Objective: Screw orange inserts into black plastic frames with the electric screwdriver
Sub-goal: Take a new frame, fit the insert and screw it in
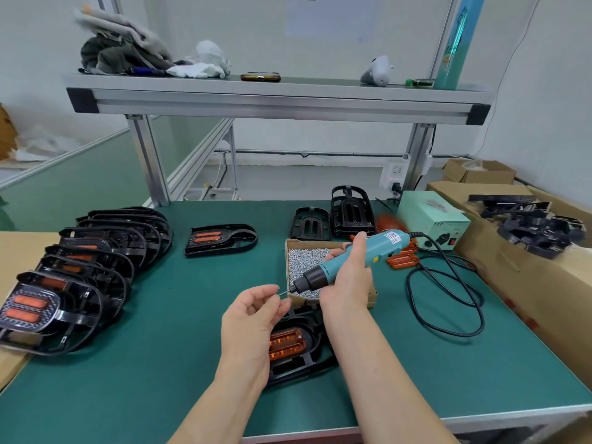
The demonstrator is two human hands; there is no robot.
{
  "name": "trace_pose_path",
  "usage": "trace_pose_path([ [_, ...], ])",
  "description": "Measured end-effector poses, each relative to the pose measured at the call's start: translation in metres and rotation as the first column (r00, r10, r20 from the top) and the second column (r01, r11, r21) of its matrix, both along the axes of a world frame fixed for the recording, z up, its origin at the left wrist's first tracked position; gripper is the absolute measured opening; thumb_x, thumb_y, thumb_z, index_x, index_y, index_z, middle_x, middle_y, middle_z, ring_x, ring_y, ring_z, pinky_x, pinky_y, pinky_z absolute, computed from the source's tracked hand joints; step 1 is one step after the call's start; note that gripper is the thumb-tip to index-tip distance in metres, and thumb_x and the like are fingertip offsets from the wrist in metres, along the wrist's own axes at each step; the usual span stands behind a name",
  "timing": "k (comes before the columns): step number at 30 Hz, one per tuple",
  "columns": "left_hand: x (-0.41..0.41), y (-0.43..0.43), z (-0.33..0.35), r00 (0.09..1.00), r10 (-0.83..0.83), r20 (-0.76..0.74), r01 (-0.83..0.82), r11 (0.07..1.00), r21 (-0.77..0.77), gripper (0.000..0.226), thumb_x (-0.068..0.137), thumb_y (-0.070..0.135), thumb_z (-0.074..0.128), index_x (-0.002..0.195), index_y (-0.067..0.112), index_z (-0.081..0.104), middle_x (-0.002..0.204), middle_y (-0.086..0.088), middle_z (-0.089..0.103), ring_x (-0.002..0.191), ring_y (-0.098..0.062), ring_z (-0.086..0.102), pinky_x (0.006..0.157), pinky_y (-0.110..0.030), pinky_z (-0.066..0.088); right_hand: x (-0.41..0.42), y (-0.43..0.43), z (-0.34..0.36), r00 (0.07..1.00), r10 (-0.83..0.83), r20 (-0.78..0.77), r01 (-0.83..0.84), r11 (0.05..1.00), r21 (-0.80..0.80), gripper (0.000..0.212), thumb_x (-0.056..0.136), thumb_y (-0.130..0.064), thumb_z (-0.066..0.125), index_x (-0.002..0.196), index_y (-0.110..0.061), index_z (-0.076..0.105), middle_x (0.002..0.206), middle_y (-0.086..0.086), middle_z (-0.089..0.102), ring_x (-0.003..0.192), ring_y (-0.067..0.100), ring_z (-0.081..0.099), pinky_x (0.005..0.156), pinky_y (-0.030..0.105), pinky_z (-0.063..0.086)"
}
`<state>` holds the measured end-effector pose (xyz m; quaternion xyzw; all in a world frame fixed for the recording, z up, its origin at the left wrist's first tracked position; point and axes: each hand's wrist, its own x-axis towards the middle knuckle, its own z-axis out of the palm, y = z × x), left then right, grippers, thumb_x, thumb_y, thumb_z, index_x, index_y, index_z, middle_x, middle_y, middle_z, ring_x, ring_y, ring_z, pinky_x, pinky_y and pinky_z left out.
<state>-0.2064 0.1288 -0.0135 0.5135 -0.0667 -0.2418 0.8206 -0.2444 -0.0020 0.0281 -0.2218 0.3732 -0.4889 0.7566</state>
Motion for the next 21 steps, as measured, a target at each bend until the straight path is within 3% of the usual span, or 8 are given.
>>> trace_pose_path([
  [4,0.001,0.001,0.000,0.999,0.028,-0.041,-0.030,0.999,-0.038,0.015,0.091,-0.011,0.059,0.095,0.000,0.068,0.089,-0.010,0.065,0.074,-0.014,0.073,0.069,-0.016,0.056,-0.002,-0.001,0.001,1.000,-0.014,0.026,0.014,1.000,0.013,0.034,0.093,-0.049,0.067,0.093,-0.018,0.056,0.055,-0.006,0.061,0.048,0.005,0.059,0.052,0.022,0.052],
  [11,-0.004,0.000,0.000,0.999,0.025,-0.036,-0.026,0.999,-0.040,0.017,0.090,-0.012,0.060,0.093,0.002,0.069,0.082,-0.004,0.070,0.074,-0.014,0.073,0.067,-0.016,0.056,-0.003,0.002,-0.002,1.000,-0.029,-0.007,0.029,0.999,0.012,0.041,0.091,-0.050,0.069,0.103,-0.012,0.059,0.054,-0.005,0.062,0.046,0.004,0.059,0.047,0.020,0.053],
  [15,-0.007,0.001,-0.002,0.993,0.033,0.112,-0.038,0.998,0.041,0.018,0.090,-0.011,0.061,0.095,0.005,0.068,0.074,0.006,0.073,0.074,-0.012,0.072,0.068,-0.015,0.055,-0.003,0.003,-0.003,0.999,-0.049,-0.021,0.050,0.998,0.024,0.041,0.091,-0.049,0.070,0.104,-0.011,0.061,0.055,-0.005,0.064,0.047,0.005,0.061,0.045,0.019,0.051],
  [21,-0.010,0.002,-0.003,0.935,0.074,0.348,-0.122,0.985,0.119,0.022,0.088,-0.012,0.062,0.087,0.009,0.069,0.077,0.004,0.074,0.075,-0.013,0.074,0.068,-0.013,0.053,-0.001,0.004,-0.003,1.000,-0.011,-0.019,0.012,0.998,0.068,0.033,0.092,-0.048,0.068,0.091,-0.018,0.054,0.053,-0.008,0.060,0.044,0.004,0.057,0.048,0.019,0.048],
])
